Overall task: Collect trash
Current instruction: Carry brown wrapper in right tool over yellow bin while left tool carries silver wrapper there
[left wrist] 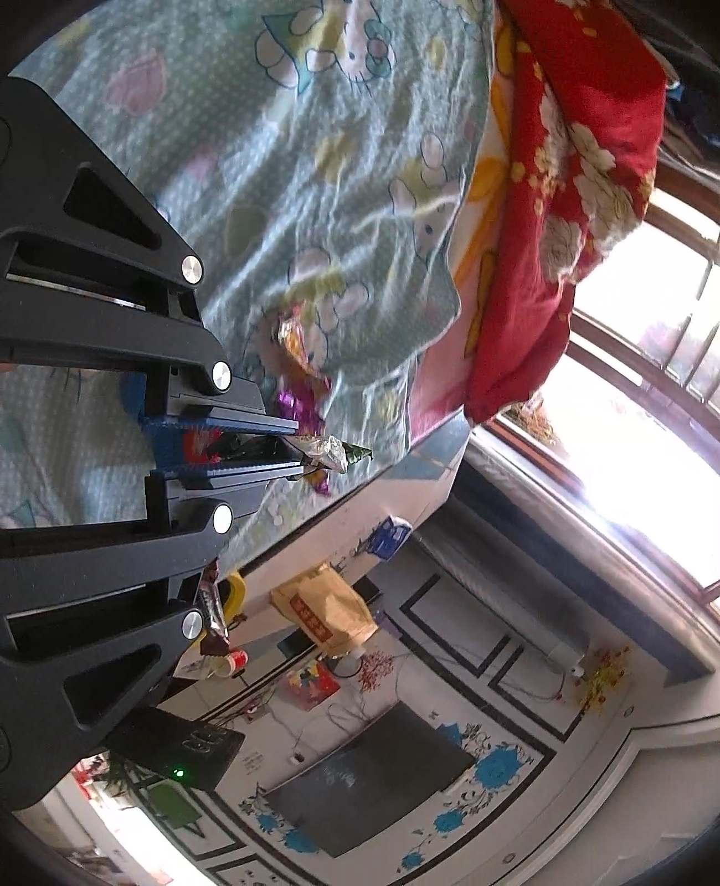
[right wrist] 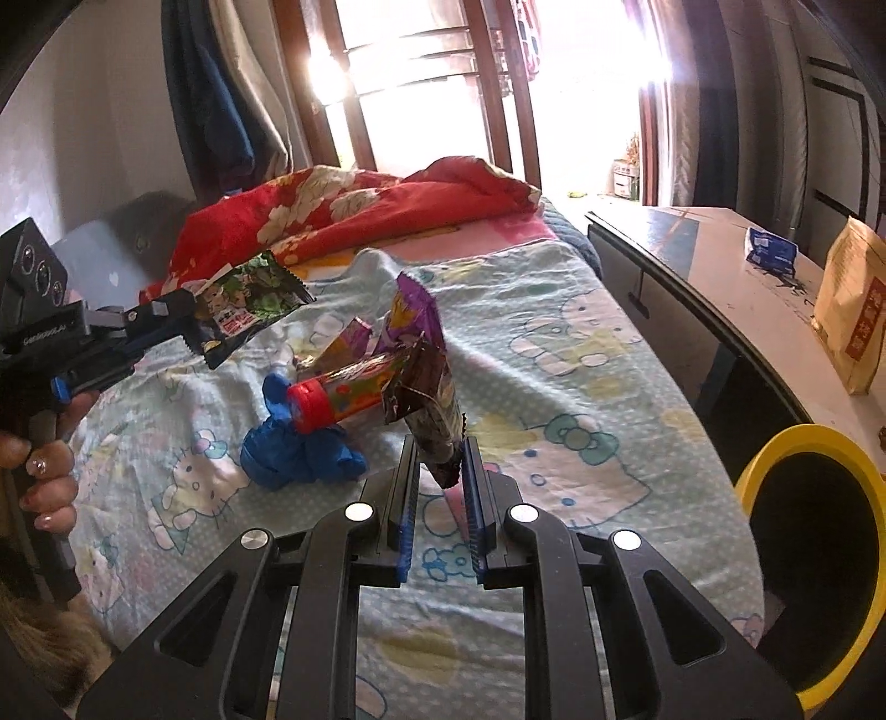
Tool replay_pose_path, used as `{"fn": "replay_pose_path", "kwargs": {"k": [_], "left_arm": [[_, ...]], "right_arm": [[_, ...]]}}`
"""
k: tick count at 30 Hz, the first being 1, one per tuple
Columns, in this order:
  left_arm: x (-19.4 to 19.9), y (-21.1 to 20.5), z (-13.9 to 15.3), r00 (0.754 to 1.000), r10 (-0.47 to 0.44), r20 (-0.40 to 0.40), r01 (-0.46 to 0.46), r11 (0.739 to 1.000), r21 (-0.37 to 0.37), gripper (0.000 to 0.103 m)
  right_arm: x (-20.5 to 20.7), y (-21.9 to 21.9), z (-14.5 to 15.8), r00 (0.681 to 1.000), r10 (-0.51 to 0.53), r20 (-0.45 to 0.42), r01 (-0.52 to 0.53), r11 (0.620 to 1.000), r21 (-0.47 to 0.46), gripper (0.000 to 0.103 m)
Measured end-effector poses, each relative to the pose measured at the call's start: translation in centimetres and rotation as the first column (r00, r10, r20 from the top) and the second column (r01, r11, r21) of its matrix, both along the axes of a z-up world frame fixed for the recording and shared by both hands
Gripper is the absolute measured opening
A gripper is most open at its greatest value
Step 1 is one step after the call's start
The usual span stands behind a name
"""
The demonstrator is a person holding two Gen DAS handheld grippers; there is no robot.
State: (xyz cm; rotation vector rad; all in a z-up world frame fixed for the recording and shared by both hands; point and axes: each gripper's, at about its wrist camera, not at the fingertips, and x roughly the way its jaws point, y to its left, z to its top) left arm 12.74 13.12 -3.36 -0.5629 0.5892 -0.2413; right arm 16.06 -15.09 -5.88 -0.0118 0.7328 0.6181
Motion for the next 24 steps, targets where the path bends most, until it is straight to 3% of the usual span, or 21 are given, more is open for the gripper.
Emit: {"fn": "replay_pose_path", "kwargs": {"k": [24], "left_arm": [[1.3,-10.4,2.1,0.973,-0.228,0.040,0.223,0.970,0.100,0.005]], "right_arm": [[0.5,-8.7,2.5,0.984,-0.175,0.023,0.173,0.982,0.070,0.014]]}}
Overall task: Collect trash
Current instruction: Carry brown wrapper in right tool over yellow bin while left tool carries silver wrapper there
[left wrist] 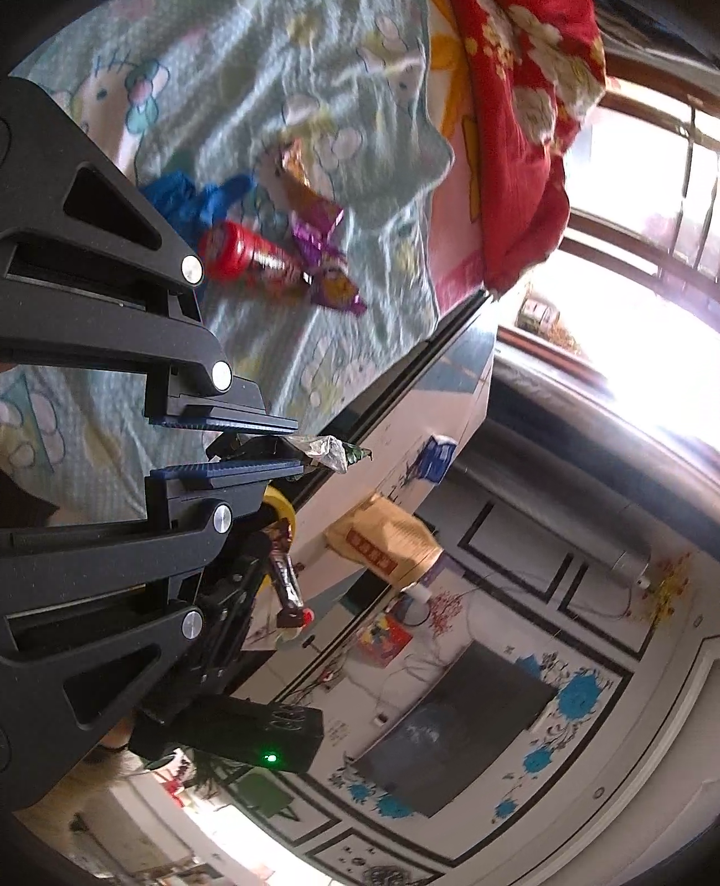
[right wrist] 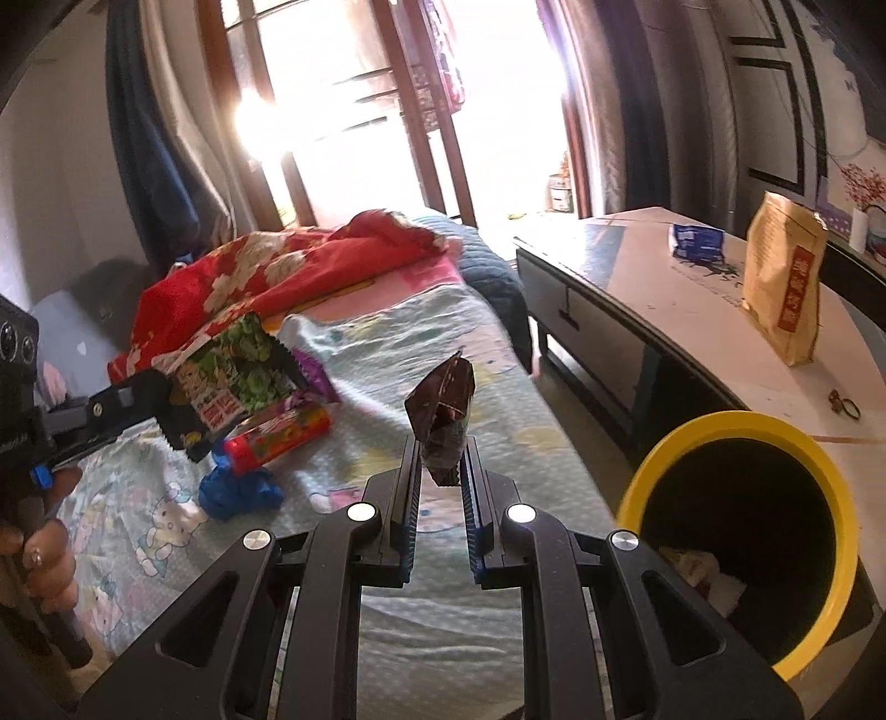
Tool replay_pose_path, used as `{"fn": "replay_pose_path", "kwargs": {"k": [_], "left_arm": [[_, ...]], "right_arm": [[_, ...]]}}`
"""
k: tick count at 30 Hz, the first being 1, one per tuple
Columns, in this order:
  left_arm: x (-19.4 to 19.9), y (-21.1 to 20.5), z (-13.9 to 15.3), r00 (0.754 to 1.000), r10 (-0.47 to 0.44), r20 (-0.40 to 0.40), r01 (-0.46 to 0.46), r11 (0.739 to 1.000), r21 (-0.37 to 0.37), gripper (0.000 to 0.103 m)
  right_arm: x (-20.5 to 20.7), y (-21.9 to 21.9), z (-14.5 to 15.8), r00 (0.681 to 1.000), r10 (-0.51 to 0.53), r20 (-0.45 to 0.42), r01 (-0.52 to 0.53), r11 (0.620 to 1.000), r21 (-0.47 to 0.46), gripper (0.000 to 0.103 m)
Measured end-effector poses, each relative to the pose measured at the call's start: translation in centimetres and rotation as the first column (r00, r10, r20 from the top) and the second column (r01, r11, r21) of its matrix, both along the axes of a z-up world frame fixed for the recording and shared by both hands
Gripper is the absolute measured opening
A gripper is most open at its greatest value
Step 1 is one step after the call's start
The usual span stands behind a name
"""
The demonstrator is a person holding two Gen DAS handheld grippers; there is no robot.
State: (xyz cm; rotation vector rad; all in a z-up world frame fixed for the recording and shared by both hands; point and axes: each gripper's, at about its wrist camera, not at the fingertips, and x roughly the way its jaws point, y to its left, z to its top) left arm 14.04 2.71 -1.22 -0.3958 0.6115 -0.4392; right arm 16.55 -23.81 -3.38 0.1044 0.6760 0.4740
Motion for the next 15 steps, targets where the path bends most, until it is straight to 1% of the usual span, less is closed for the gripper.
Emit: {"fn": "replay_pose_path", "kwargs": {"k": [7,15], "left_arm": [[0.4,-3.1,0.2,0.998,-0.067,0.013,0.067,0.998,0.021,0.005],[1.1,-6.5,0.4,0.991,-0.132,0.025,0.131,0.990,0.054,0.005]], "right_arm": [[0.1,-3.3,0.0,0.997,-0.072,-0.005,0.072,0.997,0.019,0.014],[0.2,-7.2,0.0,0.987,-0.160,-0.014,0.160,0.986,0.042,0.014]]}}
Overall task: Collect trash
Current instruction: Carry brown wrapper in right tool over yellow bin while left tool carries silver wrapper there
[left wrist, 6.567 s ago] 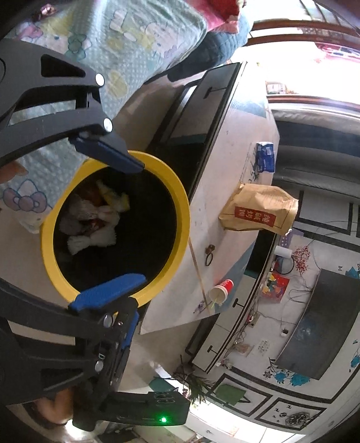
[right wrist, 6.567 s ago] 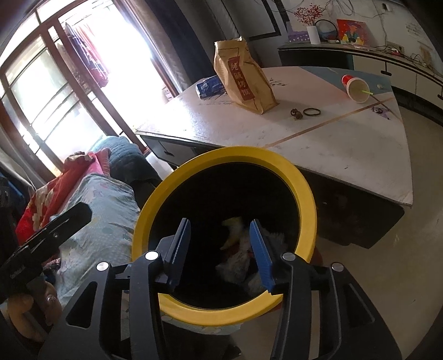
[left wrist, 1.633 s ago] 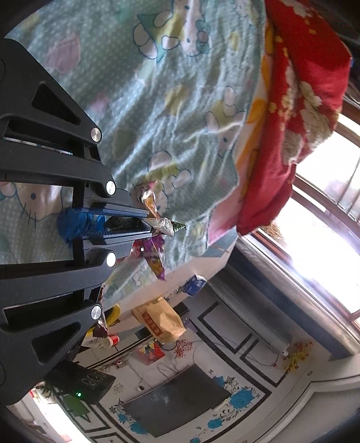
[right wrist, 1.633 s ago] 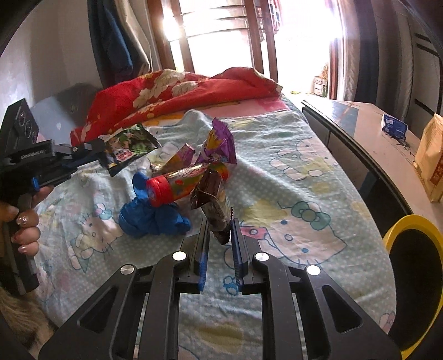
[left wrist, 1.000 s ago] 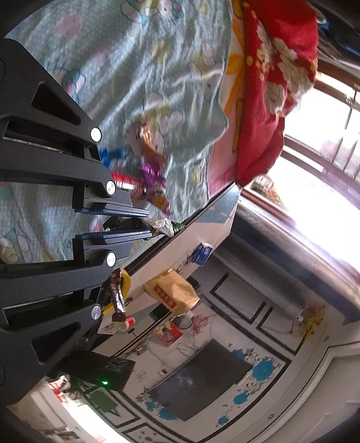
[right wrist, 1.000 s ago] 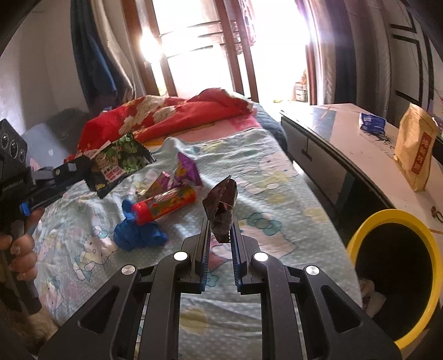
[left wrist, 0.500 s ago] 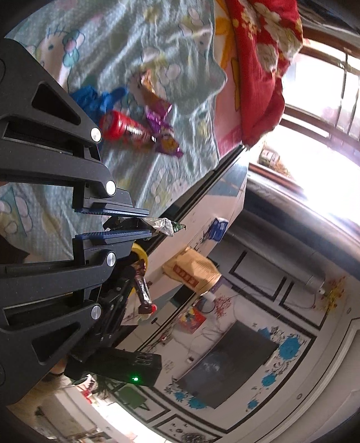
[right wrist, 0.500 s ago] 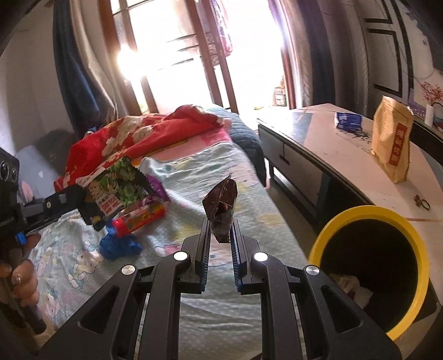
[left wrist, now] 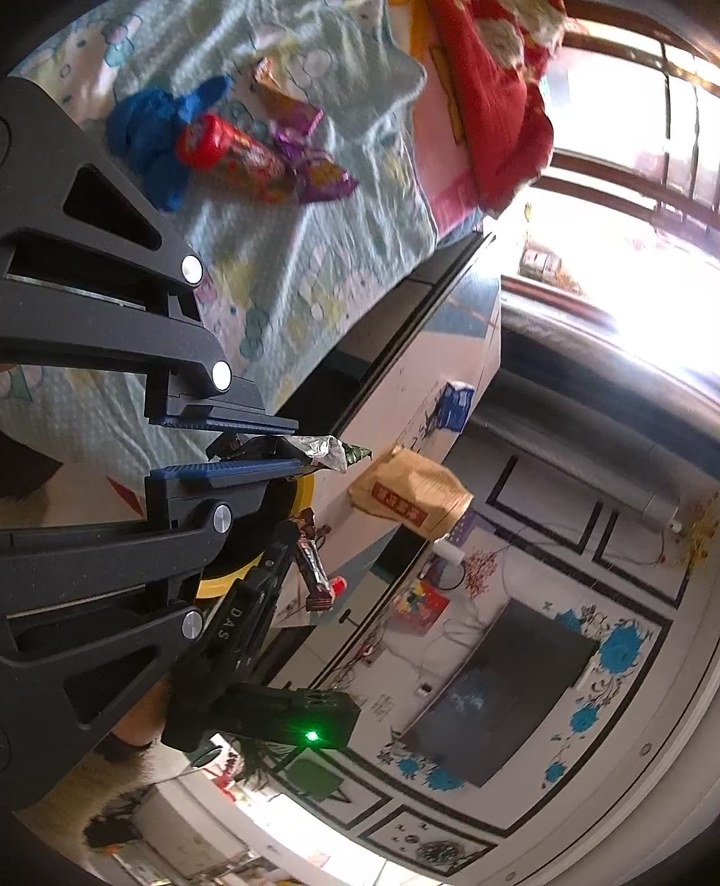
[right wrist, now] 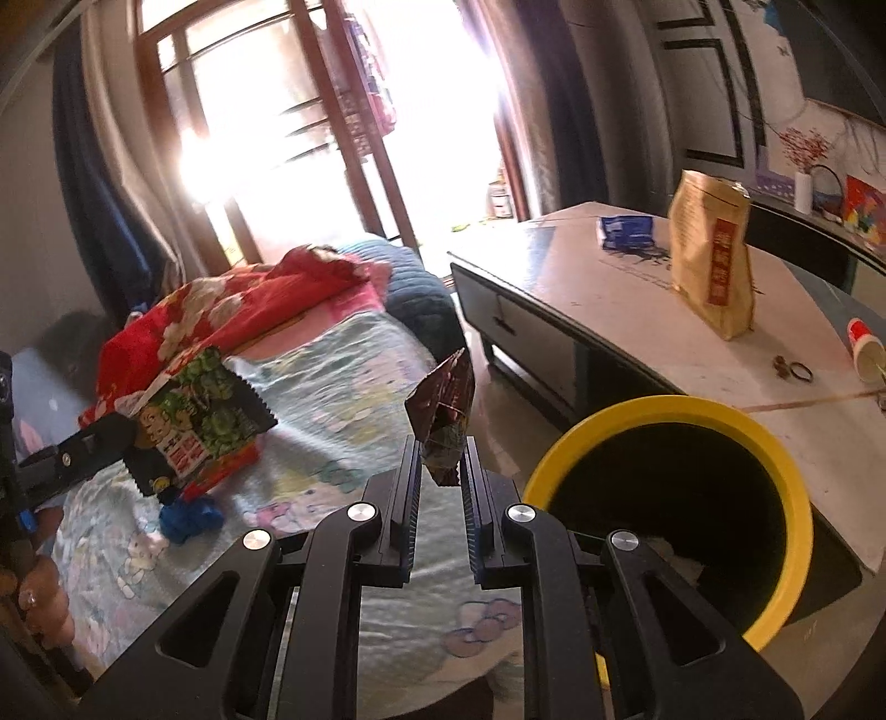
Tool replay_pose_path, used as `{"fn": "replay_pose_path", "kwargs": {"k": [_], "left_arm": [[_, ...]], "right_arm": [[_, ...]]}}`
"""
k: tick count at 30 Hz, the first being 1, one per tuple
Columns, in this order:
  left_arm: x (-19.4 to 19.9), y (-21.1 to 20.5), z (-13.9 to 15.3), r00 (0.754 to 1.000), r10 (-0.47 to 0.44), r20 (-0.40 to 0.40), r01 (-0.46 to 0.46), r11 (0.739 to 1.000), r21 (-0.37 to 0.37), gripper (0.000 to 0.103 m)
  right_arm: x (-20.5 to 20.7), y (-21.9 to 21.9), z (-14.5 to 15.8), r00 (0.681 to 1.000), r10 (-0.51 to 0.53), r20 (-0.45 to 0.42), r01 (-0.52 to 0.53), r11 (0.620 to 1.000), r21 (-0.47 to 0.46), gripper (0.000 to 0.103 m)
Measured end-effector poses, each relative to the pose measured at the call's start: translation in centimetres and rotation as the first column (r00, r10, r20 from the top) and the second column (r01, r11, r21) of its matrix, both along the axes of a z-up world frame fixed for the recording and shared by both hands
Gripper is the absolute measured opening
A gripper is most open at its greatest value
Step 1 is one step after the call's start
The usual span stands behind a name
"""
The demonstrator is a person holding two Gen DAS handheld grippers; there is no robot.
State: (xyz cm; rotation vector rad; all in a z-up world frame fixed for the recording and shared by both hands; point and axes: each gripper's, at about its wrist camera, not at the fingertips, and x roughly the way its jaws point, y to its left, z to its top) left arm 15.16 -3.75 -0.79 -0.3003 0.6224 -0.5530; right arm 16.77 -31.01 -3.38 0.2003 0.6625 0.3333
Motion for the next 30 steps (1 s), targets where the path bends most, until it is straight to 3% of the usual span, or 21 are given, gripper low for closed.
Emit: {"fn": "replay_pose_path", "kwargs": {"k": [30], "left_arm": [[2.7,-9.9,-2.0,0.981,-0.189,-0.039,0.191,0.979,0.071,0.005]], "right_arm": [[-0.4,-9.9,-2.7,0.973,-0.215,-0.088,0.222,0.972,0.072,0.014]]}}
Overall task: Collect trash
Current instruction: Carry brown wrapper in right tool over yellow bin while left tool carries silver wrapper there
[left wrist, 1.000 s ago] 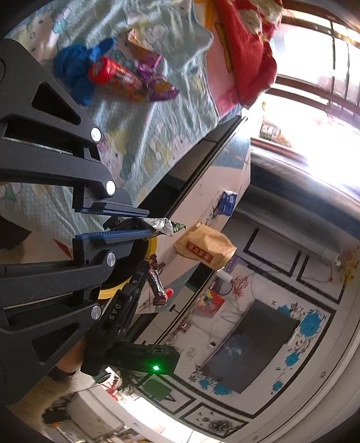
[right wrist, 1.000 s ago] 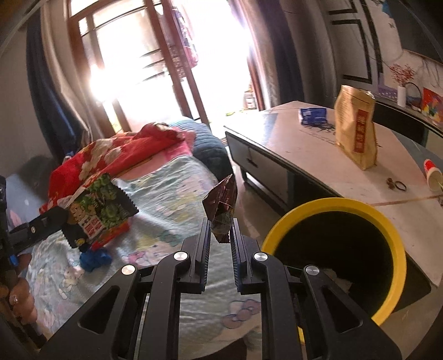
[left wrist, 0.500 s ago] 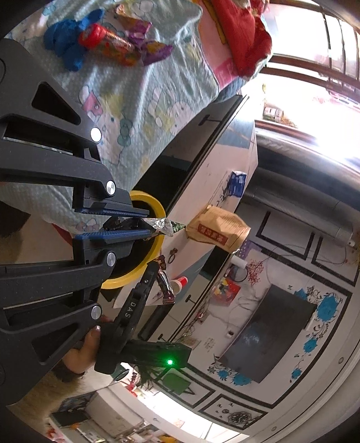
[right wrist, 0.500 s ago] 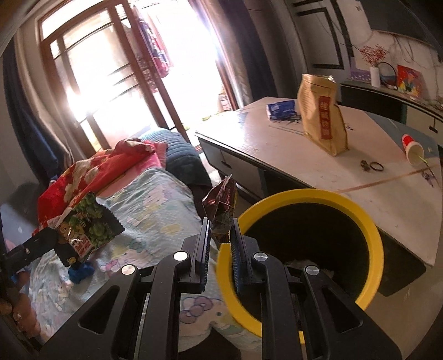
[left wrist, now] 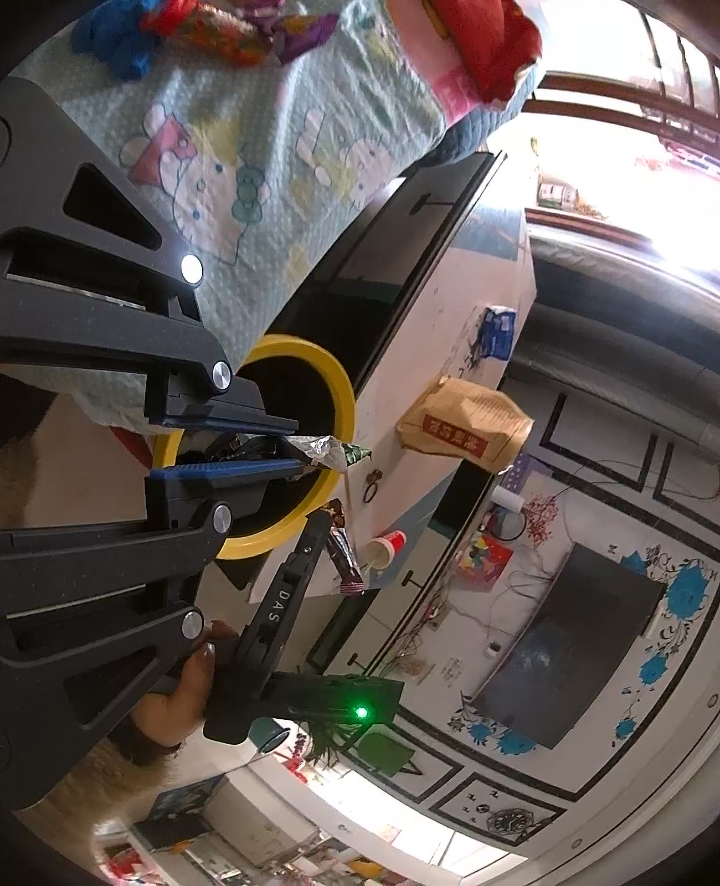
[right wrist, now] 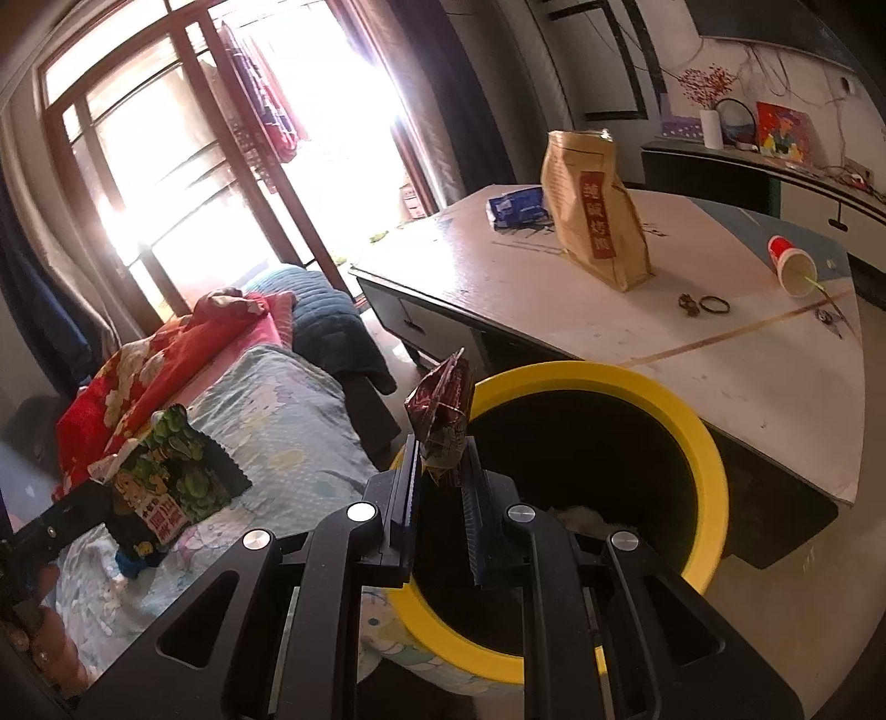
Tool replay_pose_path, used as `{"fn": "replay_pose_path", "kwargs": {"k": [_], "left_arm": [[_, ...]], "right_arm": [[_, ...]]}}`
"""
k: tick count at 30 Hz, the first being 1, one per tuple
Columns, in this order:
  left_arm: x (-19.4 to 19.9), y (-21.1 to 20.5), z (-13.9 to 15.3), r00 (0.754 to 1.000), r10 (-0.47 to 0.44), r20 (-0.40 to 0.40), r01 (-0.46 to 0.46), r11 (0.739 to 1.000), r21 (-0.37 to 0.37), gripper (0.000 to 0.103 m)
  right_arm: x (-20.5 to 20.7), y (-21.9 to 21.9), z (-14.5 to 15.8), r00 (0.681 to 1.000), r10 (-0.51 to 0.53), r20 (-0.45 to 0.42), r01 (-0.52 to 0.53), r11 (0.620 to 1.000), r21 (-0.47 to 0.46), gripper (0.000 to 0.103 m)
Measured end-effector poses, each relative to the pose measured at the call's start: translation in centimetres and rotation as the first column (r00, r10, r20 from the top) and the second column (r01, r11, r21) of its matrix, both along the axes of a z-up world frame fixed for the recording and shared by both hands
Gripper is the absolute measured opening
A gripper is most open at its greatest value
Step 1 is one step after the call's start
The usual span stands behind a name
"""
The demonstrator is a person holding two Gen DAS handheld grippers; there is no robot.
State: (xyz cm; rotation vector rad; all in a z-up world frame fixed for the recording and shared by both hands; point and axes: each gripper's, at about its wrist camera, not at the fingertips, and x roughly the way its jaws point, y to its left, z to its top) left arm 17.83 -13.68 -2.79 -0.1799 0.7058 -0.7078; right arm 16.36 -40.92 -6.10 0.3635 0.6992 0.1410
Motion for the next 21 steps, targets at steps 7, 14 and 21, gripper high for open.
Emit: {"fn": "replay_pose_path", "kwargs": {"k": [7,14,21], "left_arm": [[1.0,-2.2,-1.3,0.999,-0.027,-0.025,0.028,0.999,0.025,0.005],[2.1,-4.0,-2.6,0.998,-0.043,-0.038,0.045,0.998,0.051,0.005],[2.8,-5.5,-3.9,0.997,-0.051,-0.054,0.055,0.995,0.080,0.005]], "right_arm": [[-0.2,-1.5,-1.1,0.999,-0.026,-0.026,0.026,0.999,0.018,0.014],[-0.1,-2.6,-2.9,0.997,-0.036,-0.066,0.037,0.999,0.021,0.014],[0.2,-3.0,-4.5,0.994,-0.026,-0.106,0.030,0.999,0.029,0.014]]}}
